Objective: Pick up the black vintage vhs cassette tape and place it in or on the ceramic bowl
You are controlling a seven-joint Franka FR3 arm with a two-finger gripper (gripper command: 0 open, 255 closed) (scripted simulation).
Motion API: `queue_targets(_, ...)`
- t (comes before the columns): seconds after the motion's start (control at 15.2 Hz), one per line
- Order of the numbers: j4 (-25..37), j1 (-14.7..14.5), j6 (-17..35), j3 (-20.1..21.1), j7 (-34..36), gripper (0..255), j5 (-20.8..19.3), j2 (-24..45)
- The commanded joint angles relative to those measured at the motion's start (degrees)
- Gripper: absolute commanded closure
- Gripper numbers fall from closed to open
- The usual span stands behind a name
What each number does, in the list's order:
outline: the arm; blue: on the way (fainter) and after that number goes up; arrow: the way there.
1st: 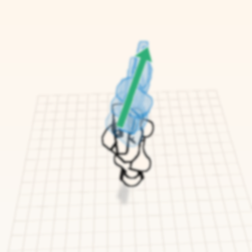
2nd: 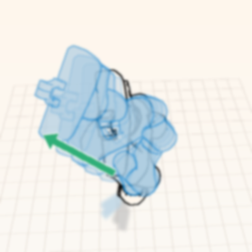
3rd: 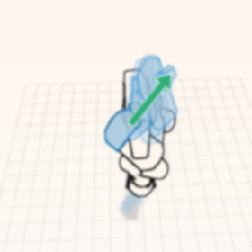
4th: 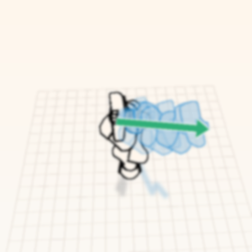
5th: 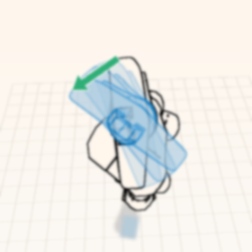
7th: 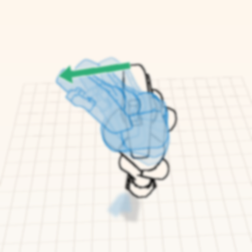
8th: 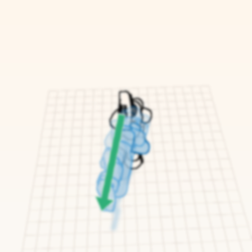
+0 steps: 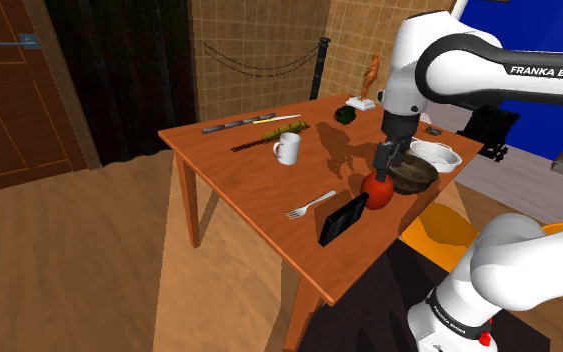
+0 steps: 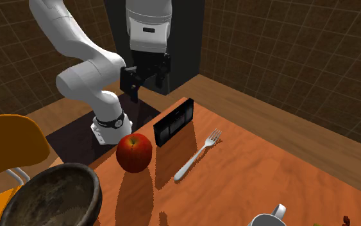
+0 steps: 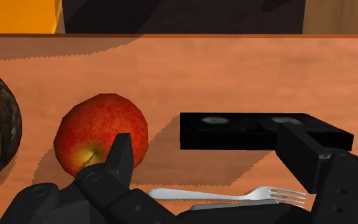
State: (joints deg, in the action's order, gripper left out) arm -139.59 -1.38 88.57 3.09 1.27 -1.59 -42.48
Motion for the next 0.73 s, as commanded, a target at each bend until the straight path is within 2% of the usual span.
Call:
queue_targets(0.0, 0.0, 0.0, 0.0, 0.0, 0.0, 0, 0.0, 0.0)
queue_targets(0.4, -7.0, -15.8, 15.2, -8.0, -41.8, 0, -4.6, 3.0)
queue_targets(0.66, -12.3, -26.0, 23.2, -13.3, -68.0, 0, -6.1, 2.5)
